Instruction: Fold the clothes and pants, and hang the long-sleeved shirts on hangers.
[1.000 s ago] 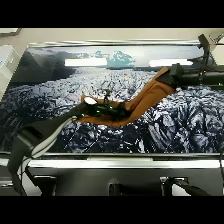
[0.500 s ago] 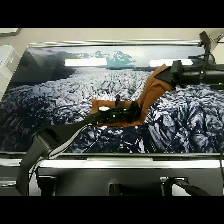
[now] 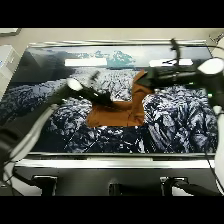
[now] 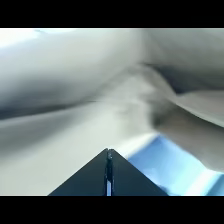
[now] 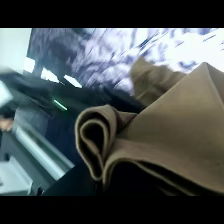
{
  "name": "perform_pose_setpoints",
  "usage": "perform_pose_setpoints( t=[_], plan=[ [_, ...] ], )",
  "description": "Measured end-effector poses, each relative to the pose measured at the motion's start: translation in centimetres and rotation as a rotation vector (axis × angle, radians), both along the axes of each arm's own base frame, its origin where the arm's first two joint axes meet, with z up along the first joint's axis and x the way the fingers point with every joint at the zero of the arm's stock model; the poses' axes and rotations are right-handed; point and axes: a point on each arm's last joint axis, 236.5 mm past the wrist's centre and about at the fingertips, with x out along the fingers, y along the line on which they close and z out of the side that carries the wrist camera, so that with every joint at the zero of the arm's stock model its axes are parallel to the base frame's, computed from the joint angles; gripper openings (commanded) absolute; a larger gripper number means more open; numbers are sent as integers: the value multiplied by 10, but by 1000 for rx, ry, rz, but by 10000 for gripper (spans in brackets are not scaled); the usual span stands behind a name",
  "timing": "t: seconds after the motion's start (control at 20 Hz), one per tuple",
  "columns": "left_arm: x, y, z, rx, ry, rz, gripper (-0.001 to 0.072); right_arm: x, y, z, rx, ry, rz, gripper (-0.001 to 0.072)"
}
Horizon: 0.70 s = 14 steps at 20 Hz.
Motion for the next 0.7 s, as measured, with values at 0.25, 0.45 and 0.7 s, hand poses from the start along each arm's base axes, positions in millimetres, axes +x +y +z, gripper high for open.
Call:
perform_pose_setpoints(
  t=[0.25,0.45,0.7],
  plan=[
    [21,123,91,124,-181,162,27,5,74,-55,18,100,51,46],
    [6,161,156,141,-306,228,27,12,119,-102,83,237,21,300],
    [-12,169,193,143,-383,241,27,15,140,-129,153,377,-25,626]
  ],
)
